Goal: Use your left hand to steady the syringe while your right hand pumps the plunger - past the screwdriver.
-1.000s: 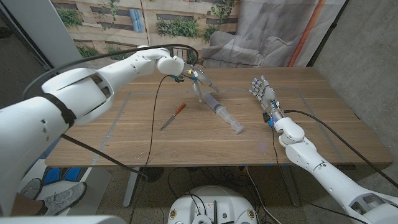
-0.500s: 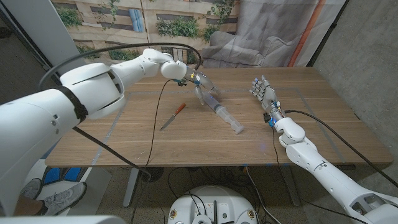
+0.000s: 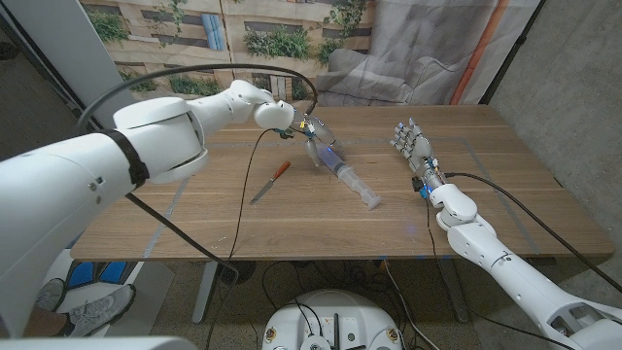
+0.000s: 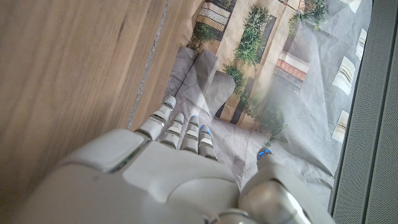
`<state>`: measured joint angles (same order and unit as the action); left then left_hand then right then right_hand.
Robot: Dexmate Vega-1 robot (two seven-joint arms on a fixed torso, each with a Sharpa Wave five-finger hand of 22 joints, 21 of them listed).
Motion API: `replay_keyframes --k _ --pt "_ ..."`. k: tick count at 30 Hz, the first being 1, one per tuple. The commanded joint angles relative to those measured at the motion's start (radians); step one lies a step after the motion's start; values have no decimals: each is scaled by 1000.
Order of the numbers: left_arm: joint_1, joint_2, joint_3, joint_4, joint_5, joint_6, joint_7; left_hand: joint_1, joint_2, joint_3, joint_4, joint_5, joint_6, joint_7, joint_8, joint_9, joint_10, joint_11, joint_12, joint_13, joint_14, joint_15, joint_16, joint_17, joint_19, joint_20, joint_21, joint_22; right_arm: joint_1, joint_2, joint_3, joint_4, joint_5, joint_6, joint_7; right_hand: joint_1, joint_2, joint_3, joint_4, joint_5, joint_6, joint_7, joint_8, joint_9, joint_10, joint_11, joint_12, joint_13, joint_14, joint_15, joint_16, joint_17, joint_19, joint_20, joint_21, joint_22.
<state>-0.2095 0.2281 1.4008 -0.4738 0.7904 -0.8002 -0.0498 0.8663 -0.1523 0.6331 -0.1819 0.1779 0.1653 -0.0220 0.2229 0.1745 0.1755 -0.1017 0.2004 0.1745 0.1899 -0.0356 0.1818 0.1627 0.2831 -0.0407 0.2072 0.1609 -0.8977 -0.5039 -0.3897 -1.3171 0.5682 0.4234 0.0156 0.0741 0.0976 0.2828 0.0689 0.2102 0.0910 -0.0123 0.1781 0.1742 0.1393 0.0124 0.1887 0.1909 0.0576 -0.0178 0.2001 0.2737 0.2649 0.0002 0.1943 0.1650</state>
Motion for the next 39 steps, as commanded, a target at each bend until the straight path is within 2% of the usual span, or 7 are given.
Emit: replay_keyframes --k 1,10,18,23,28,34,39 --pt "-5 -52 77 82 -3 36 97 24 -3 -17 -1 5 35 -2 12 3 32 -5 9 4 29 -76 8 3 32 -111 6 4 -14 -11 9 -20 -3 6 -9 -4 10 8 3 5 1 0 10 3 1 -1 5 -1 4 9 5 1 0 6 -5 4" --pt "10 -68 100 102 -59 89 91 42 -3 -43 2 4 74 11 17 3 80 -5 14 3 84 -73 12 3 44 -119 -7 4 -29 -16 14 -38 -1 3 -20 -6 10 9 3 4 2 -1 10 3 1 -3 5 -1 5 9 6 -1 1 8 -4 4" --pt "19 -75 111 106 -110 112 77 49 8 -76 9 4 107 45 14 3 142 7 18 1 160 -70 16 1 44 -128 -18 4 -28 -17 16 -36 -3 8 -19 -7 10 10 2 4 2 -1 10 3 1 -3 5 -1 5 8 7 -2 0 9 -5 4" --pt "23 -80 124 107 -122 111 88 54 13 -88 10 4 124 40 12 3 166 -8 18 1 190 -83 16 1 53 -144 -17 4 -29 -16 16 -36 -2 8 -18 -6 10 11 2 4 2 0 10 3 2 -2 5 -1 5 8 7 -3 0 9 -5 4" --pt "28 -89 139 108 -123 123 104 68 20 -103 9 7 167 31 17 4 196 -27 17 1 211 -92 9 1 97 -147 -6 6 -36 -17 18 -41 0 8 -21 -7 11 11 1 4 3 -1 10 3 3 -2 6 -1 6 9 8 -3 0 10 -5 4" --pt "36 -97 149 112 -130 151 128 91 27 -116 6 10 209 21 21 5 233 -36 18 2 249 -105 11 2 139 -142 1 7 -43 -21 21 -49 0 7 -26 -8 10 11 1 4 4 -1 11 3 3 -3 6 -1 7 8 9 -4 0 10 -5 4" --pt "39 -99 154 112 -137 165 144 137 37 -138 4 12 275 10 21 4 301 -49 22 3 303 -127 11 3 222 -136 18 10 -46 -23 23 -51 0 7 -28 -8 11 13 0 4 5 -1 11 3 3 -3 6 -1 11 8 11 -5 0 10 -4 4"
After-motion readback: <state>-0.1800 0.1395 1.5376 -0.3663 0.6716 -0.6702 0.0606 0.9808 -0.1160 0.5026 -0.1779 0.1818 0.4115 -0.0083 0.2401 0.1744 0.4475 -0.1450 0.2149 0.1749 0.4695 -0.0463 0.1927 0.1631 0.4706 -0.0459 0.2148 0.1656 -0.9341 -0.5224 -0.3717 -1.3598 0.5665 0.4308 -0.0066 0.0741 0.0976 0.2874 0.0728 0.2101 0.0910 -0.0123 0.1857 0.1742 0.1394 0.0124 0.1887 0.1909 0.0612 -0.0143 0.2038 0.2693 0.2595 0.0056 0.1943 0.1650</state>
